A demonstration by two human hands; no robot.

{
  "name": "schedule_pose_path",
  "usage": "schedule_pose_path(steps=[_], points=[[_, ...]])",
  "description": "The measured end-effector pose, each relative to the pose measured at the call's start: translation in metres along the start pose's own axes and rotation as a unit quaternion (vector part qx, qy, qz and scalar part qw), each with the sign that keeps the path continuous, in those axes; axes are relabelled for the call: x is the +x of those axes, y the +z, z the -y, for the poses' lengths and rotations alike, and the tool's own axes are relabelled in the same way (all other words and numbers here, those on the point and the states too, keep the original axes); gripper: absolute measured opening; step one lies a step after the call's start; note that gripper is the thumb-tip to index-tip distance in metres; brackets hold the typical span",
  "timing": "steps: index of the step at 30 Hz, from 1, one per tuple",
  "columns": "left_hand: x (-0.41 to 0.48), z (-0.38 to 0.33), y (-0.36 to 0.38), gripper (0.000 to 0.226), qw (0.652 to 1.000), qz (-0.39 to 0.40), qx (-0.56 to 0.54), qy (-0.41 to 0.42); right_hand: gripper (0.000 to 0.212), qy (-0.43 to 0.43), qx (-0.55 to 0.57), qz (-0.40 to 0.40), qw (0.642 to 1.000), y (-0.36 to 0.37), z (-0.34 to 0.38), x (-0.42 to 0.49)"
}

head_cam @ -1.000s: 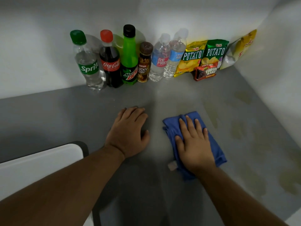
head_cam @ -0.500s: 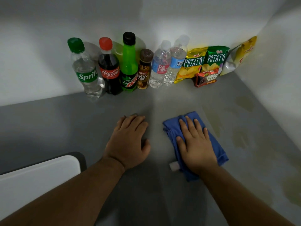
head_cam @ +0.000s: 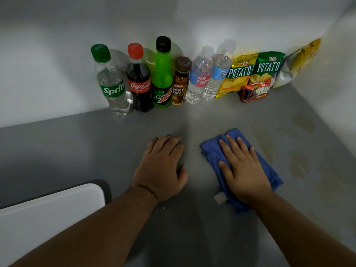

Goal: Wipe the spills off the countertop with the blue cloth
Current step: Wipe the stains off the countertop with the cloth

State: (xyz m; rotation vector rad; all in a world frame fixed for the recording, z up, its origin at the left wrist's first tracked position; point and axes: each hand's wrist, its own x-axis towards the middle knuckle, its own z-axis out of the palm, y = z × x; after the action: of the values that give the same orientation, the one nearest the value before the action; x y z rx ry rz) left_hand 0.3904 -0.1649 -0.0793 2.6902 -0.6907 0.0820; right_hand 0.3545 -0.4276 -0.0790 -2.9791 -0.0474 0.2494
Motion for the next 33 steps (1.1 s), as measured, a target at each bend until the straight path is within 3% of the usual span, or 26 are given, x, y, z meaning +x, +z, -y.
schedule_pose_path(steps=[4, 9, 11, 18, 25, 31, 33], points=[[0.001, 0.000, 0.000, 0.054, 1.000, 0.003, 0.007, 0.000, 0.066, 0.054, -0.007, -0.011, 0.998, 0.001, 0.035, 0.025], [0.000, 0.003, -0.001, 0.053, 1.000, -0.007, -0.003, 0.001, 0.064, -0.088, -0.011, 0.019, 0.996, 0.008, 0.026, -0.011], [0.000, 0.003, -0.001, 0.052, 1.000, -0.005, -0.003, 0.000, 0.062, -0.106, -0.014, 0.027, 0.994, 0.004, 0.009, -0.013], [0.001, 0.002, 0.000, 0.053, 1.000, -0.006, -0.001, 0.001, 0.065, 0.053, -0.014, -0.005, 0.998, -0.003, 0.036, 0.053], [0.001, 0.003, 0.002, 0.053, 1.000, -0.024, -0.017, 0.003, 0.061, -0.112, 0.003, 0.019, 0.994, -0.002, 0.012, 0.028], [0.001, 0.002, 0.004, 0.053, 1.000, -0.021, -0.009, 0.003, 0.064, 0.052, -0.009, 0.001, 0.999, -0.010, 0.018, 0.082], [0.001, 0.002, 0.004, 0.052, 1.000, -0.022, -0.007, 0.004, 0.066, 0.063, -0.020, 0.003, 0.998, -0.008, 0.036, 0.092]])
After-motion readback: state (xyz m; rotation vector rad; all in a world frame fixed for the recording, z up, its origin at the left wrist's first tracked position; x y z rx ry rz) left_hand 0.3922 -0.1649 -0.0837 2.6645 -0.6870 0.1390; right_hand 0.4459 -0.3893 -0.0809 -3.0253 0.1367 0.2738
